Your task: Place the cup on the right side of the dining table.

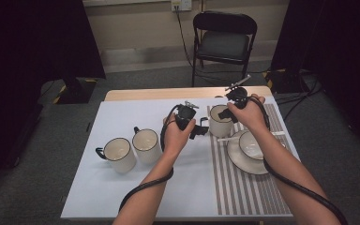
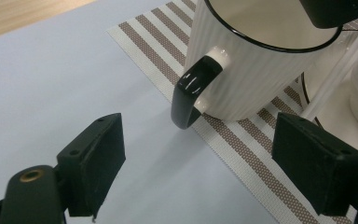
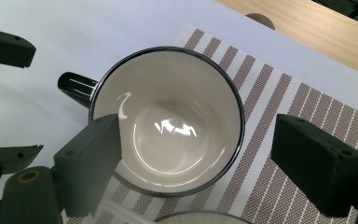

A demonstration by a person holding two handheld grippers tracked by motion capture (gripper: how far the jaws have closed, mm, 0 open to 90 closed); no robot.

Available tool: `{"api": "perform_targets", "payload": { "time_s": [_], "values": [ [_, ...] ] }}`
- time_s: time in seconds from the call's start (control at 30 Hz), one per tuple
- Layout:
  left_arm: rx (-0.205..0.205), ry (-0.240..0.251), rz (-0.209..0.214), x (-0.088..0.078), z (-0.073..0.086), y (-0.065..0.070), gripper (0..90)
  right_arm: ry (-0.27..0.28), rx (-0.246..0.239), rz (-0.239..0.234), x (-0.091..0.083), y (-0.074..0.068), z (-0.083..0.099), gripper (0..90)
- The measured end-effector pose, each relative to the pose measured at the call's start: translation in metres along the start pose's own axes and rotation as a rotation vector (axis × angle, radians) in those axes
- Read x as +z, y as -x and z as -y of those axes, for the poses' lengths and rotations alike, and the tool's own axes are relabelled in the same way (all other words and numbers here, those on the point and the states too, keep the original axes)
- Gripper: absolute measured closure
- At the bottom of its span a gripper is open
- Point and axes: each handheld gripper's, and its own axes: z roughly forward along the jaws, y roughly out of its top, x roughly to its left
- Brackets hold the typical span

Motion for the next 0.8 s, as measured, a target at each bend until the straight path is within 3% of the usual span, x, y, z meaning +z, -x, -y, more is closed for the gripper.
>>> {"api": "perform_targets", "payload": {
  "time_s": [0.8],
  "values": [
    [0.024, -0.010, 0.028, -0.014, 0.009, 0.003, 17.8, 0.025, -0.003, 0.001, -0.009, -0.009, 0.012, 15.7]
  ]
}}
